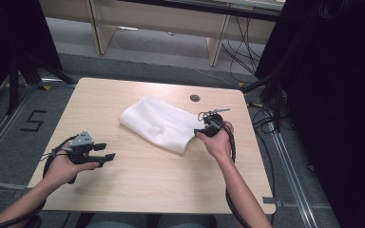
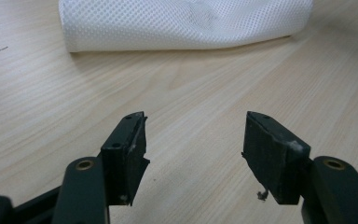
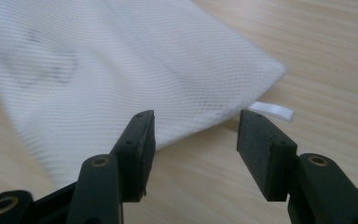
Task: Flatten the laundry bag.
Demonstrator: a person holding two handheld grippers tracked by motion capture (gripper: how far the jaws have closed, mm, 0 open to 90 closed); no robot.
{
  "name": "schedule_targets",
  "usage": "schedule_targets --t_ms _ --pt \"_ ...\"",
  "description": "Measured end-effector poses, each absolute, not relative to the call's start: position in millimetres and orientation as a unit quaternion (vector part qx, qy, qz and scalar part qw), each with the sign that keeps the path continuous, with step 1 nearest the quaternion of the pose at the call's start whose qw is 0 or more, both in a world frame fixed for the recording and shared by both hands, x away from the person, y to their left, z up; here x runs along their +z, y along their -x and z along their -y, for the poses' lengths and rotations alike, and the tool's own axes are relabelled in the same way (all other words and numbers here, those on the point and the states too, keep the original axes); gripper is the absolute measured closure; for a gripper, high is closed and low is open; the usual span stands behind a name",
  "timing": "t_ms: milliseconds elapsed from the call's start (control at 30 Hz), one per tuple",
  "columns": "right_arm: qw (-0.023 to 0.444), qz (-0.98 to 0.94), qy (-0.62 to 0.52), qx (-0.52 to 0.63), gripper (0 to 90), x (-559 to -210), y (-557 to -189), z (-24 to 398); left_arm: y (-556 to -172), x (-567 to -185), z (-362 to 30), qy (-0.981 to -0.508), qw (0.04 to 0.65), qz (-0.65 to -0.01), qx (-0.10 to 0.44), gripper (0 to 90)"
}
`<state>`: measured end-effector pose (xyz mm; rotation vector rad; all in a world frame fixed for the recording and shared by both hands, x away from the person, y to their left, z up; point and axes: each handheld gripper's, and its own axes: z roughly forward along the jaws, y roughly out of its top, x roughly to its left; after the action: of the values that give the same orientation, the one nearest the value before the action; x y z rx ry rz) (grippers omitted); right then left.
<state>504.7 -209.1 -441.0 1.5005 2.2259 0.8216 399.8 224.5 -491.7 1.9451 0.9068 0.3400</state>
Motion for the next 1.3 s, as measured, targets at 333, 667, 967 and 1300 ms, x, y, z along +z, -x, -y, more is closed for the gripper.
schedule_targets --t_ms 333,667,967,1300 --pt "0.144 -0.748 -0.580 0.289 43.7 -454 -525 215 -400 -493 -223 -0.796 0.463 -0.365 0.136 38.8" --pt "0.084 -0.730 -0.606 0.305 45.1 -462 -517 208 -399 -493 -222 -0.796 0.463 -0.366 0.134 38.8" --pt "0.042 -0.722 -0.631 0.280 42.2 -470 -513 186 -399 -493 -220 -0.804 0.454 -0.355 0.144 38.8" --pt "0.058 -0.759 -0.596 0.256 76.6 -470 -515 188 -399 -493 -219 -0.805 0.456 -0.353 0.141 39.1"
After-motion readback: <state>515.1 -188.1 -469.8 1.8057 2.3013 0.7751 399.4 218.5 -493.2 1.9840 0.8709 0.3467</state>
